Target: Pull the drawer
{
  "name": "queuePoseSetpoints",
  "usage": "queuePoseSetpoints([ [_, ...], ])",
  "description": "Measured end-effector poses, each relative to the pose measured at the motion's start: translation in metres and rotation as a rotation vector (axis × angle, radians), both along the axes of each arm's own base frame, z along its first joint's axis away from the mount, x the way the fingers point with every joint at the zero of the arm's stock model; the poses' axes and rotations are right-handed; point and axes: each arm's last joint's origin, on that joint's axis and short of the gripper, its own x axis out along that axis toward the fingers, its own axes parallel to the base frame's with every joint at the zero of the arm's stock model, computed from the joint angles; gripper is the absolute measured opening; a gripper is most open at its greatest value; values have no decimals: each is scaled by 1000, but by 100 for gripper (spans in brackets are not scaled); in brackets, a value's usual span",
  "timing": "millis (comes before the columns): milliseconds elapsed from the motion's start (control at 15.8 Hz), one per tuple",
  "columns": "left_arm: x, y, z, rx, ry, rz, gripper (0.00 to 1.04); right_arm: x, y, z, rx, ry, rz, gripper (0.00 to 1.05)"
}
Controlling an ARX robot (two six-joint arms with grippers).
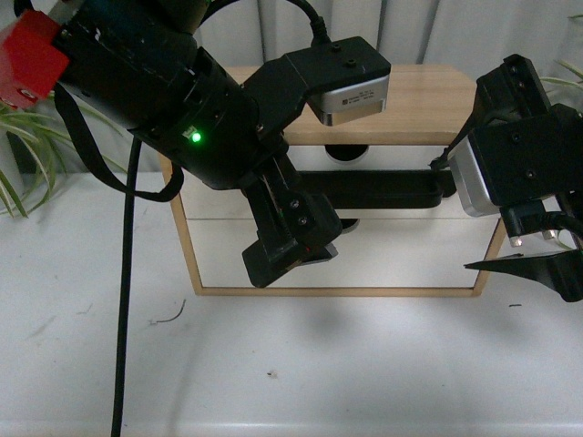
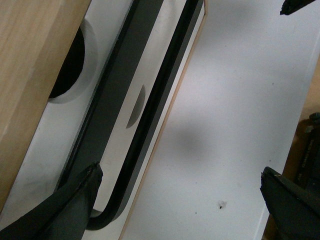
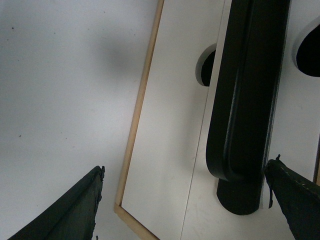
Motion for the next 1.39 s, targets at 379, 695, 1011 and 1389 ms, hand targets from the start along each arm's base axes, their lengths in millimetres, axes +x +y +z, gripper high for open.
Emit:
queuePoseSetpoints([
  [379,12,-5,-10,-7,-16,31,98,9,14,-7,-5,10,5,98],
  [695,13,-6,-14,-10,-6,24,98,11,22,-12,-1,5,15,98],
  [1011,10,-13,-16,-14,-3,3,98,14,24,-25,-6,15,15,98],
  [1389,6,-20,-28,-8,4,-16,98,11,25,-38,-18,33,8,98],
])
